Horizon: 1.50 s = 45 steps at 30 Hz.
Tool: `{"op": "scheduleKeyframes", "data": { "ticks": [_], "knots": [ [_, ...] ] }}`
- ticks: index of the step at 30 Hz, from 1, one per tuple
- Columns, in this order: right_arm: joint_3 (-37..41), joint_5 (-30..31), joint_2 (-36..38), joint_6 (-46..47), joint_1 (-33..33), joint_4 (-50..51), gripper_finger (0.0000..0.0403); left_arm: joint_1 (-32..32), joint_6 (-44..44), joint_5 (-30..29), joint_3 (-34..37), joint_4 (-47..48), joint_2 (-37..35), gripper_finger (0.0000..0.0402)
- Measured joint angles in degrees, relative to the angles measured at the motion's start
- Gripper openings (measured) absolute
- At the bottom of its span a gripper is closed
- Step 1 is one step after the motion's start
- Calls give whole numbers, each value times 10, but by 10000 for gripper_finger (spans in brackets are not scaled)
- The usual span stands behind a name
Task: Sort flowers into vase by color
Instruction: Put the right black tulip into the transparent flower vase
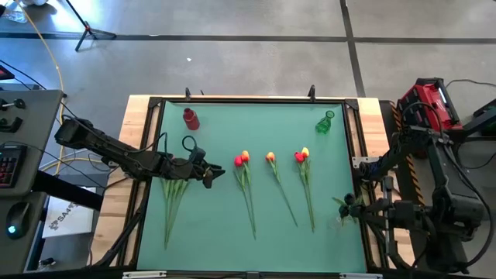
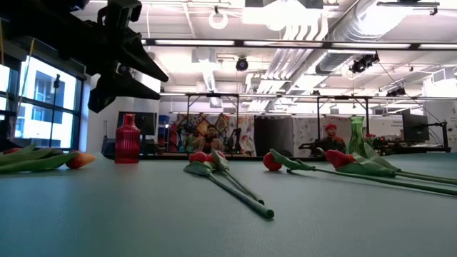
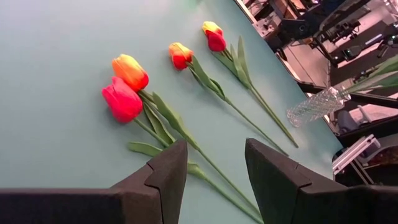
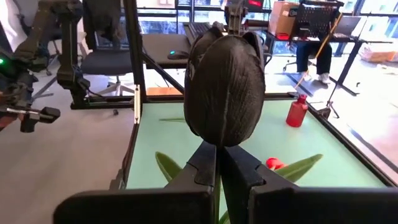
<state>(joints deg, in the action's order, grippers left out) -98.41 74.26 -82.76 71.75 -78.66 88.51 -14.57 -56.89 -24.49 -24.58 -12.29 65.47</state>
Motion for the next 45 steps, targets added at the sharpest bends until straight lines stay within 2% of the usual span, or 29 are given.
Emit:
{"op": "scheduleKeyframes", "data": {
  "ticks": [8,19,29,38,45],
  "knots": [
    [0,-19,0,-2,16,-2,0,0,4,0,0,0,0,152],
    [-1,-4,1,-31,40,-5,0,0,26,-1,0,0,0,152],
    [-1,-47,0,-10,44,-9,0,0,42,-3,0,0,0,152],
    [-1,-27,0,-27,52,-26,0,12,49,-3,0,0,0,152],
    [-1,-57,0,-27,56,-26,0,15,51,-2,0,0,0,152]
  ]
}}
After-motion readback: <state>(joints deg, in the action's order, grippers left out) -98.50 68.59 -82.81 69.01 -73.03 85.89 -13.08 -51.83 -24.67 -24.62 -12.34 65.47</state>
